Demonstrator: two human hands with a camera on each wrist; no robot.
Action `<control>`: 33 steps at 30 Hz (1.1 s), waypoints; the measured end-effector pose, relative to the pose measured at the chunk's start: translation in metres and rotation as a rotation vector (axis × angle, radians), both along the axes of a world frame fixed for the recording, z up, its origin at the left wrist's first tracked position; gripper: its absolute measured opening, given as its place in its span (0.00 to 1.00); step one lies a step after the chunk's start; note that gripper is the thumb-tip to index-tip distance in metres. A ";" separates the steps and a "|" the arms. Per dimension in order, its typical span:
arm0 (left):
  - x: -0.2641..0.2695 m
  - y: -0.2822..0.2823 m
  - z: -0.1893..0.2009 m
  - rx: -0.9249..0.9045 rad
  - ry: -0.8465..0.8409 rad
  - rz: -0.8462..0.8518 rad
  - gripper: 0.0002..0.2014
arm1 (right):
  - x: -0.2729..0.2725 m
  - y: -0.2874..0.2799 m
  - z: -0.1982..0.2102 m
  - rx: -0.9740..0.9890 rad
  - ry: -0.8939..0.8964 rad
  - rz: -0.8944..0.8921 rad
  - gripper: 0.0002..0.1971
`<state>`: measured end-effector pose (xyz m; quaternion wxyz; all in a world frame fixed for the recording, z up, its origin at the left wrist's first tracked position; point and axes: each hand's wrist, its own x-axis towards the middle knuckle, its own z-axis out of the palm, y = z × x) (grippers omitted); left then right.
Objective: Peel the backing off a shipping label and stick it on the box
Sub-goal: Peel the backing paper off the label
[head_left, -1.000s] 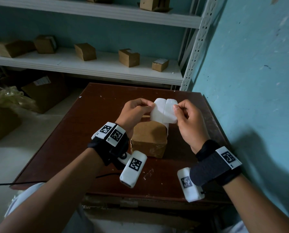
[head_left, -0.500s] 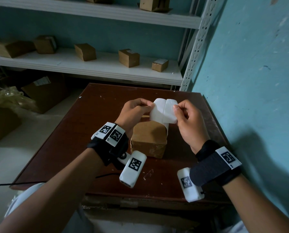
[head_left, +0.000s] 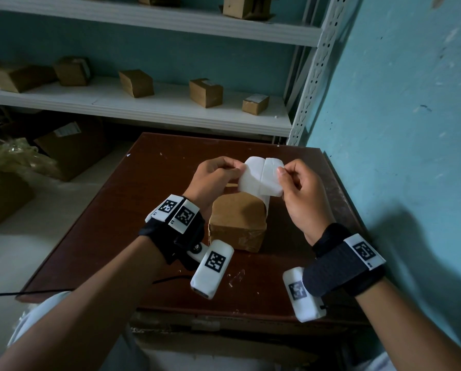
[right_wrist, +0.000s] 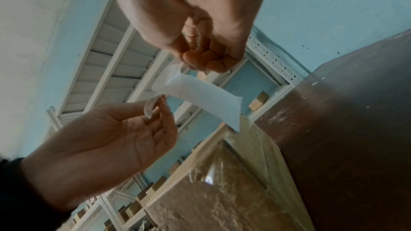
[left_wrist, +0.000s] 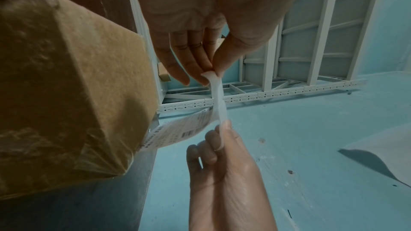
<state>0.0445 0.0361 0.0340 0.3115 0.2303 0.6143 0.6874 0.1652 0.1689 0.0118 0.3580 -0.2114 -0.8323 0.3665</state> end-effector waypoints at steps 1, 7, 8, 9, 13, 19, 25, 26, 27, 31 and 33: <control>0.000 0.000 0.000 -0.003 0.003 0.001 0.05 | 0.000 0.000 0.000 0.004 0.001 0.001 0.10; -0.001 0.000 0.000 -0.011 0.004 0.004 0.05 | 0.000 0.001 0.000 0.005 0.002 0.005 0.10; -0.001 0.000 0.000 -0.012 0.004 0.004 0.05 | 0.000 0.001 0.000 0.008 0.001 0.004 0.10; -0.001 0.000 0.000 -0.011 0.005 0.004 0.05 | 0.000 0.001 0.000 0.011 0.000 0.002 0.10; -0.001 0.000 0.000 -0.003 0.009 -0.001 0.04 | 0.000 0.000 0.001 0.021 0.006 -0.004 0.10; -0.002 0.000 0.000 -0.004 0.011 -0.006 0.05 | 0.000 0.000 0.001 -0.002 0.005 -0.001 0.10; -0.002 0.000 -0.001 -0.012 0.018 0.000 0.05 | 0.001 -0.001 0.001 0.001 0.012 0.002 0.10; -0.002 0.000 -0.001 -0.012 0.017 -0.001 0.05 | 0.001 -0.001 0.002 0.003 0.011 0.000 0.10; -0.002 0.000 -0.001 -0.012 0.018 -0.002 0.05 | 0.001 -0.001 0.002 0.002 0.011 -0.002 0.10; -0.002 0.000 0.000 -0.010 0.016 -0.006 0.05 | 0.002 -0.002 0.003 0.000 0.004 -0.003 0.10; -0.002 -0.001 0.000 -0.009 0.016 -0.001 0.04 | 0.001 -0.002 0.003 0.002 0.004 -0.002 0.10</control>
